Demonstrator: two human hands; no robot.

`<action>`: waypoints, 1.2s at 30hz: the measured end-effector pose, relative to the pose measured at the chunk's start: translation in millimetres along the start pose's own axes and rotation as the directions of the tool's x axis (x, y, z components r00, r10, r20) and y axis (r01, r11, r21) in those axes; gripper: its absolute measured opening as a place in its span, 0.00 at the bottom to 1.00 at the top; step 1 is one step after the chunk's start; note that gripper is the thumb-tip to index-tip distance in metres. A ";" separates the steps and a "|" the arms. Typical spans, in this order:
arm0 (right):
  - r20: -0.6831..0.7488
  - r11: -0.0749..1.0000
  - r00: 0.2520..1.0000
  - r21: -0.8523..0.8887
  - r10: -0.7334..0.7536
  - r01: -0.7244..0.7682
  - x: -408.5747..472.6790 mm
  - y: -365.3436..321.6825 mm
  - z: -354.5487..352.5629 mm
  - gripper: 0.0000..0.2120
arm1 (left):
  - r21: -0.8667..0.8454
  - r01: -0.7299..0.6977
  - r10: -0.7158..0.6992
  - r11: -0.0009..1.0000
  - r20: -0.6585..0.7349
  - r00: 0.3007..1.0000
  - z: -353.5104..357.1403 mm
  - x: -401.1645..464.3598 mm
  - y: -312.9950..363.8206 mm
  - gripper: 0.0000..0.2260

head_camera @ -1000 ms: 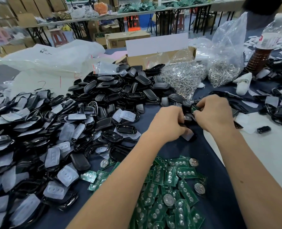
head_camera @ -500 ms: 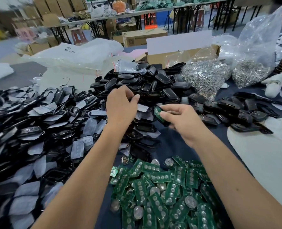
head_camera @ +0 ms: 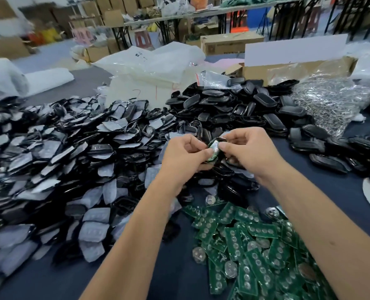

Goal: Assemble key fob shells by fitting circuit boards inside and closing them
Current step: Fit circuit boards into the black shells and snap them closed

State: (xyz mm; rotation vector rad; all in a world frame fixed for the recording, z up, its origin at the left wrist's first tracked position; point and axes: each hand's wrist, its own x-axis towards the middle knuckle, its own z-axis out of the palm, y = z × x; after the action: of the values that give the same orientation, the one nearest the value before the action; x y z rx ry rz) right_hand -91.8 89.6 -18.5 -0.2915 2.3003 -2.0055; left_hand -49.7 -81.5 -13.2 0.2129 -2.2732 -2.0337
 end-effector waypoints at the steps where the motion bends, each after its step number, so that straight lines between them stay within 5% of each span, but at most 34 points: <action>1: 0.042 0.998 0.998 -0.058 -0.037 0.039 3.4 -6.3 8.0 0.09 | 0.104 -0.019 0.019 0.994 0.006 1.000 -10.4 -0.8 -1.0 0.09; 4: 0.211 0.962 0.975 -0.246 -0.064 0.116 11.2 -26.1 25.7 0.08 | 0.234 -0.077 0.085 0.969 -0.026 0.996 -30.1 -3.7 -2.4 0.11; 7: 0.249 0.935 0.963 -0.304 -0.106 0.181 22.2 -39.8 46.4 0.03 | 0.103 -0.098 0.105 0.990 -0.069 0.992 -51.8 -5.7 0.8 0.12; 9: 0.231 0.952 0.962 -0.233 -0.144 0.199 27.5 -44.9 65.9 0.02 | 0.056 -0.113 0.123 0.992 -0.222 0.967 -67.6 -3.2 3.3 0.11; 11: 0.191 0.920 0.957 -0.284 -0.220 0.269 31.0 -44.9 91.4 0.07 | 0.117 -0.121 0.164 0.986 -0.498 0.852 -83.0 1.5 5.0 0.08; 13: 0.204 0.787 0.921 -0.479 -0.332 0.389 32.0 -42.8 119.4 0.09 | 0.229 -0.070 0.223 0.971 -0.759 0.611 -97.4 3.5 5.2 0.06; 14: 0.249 0.701 0.888 -0.548 -0.385 0.457 32.1 -42.7 134.4 0.08 | 0.237 -0.060 0.236 0.970 -0.840 0.489 -103.5 3.0 5.9 0.06; 16: 0.337 0.551 0.824 -0.620 -0.456 0.559 36.2 -44.0 162.8 0.09 | 0.175 -0.116 0.206 0.978 -0.906 0.369 -113.0 2.9 6.7 0.06; 20: 0.458 0.301 0.782 -0.744 -0.422 0.597 46.2 -51.1 199.7 0.10 | 0.118 -0.186 0.175 0.975 -0.927 0.332 -117.1 2.3 7.6 0.06; 24: 0.527 0.200 0.763 -0.758 -0.374 0.621 46.2 -60.4 208.5 0.09 | 0.117 -0.259 0.196 0.959 -0.932 0.305 -115.0 0.4 9.6 0.06; 32: 0.531 0.252 0.765 -0.734 -0.366 0.630 31.4 -61.3 199.9 0.09 | 0.114 -0.299 0.200 0.947 -0.941 0.273 -114.8 0.2 10.3 0.05; 36: 0.539 0.182 0.754 -0.755 -0.375 0.630 28.8 -68.0 202.1 0.08 | 0.125 -0.316 0.209 0.941 -0.945 0.251 -113.3 -1.9 10.3 0.06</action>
State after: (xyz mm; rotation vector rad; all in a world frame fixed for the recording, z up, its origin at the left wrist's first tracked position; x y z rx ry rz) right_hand -77.1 -121.3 21.8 -1.4542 3.1101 -0.3063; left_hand -30.7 -191.3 10.0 0.7488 -1.2676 -1.1906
